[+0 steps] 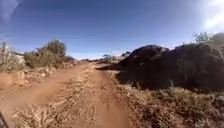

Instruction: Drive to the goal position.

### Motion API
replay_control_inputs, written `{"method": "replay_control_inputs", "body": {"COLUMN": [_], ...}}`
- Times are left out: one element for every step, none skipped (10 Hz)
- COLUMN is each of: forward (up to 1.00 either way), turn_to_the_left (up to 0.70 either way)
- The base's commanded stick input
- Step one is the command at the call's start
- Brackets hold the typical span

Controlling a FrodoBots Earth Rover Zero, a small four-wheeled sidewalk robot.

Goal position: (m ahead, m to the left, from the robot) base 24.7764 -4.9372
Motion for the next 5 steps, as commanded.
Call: {"method": "replay_control_inputs", "body": {"forward": [0.50, 0.50, 0.50, 0.50, 0.50], "turn_to_the_left": [0.00, 0.00, 0.00, 0.00, 0.00]}}
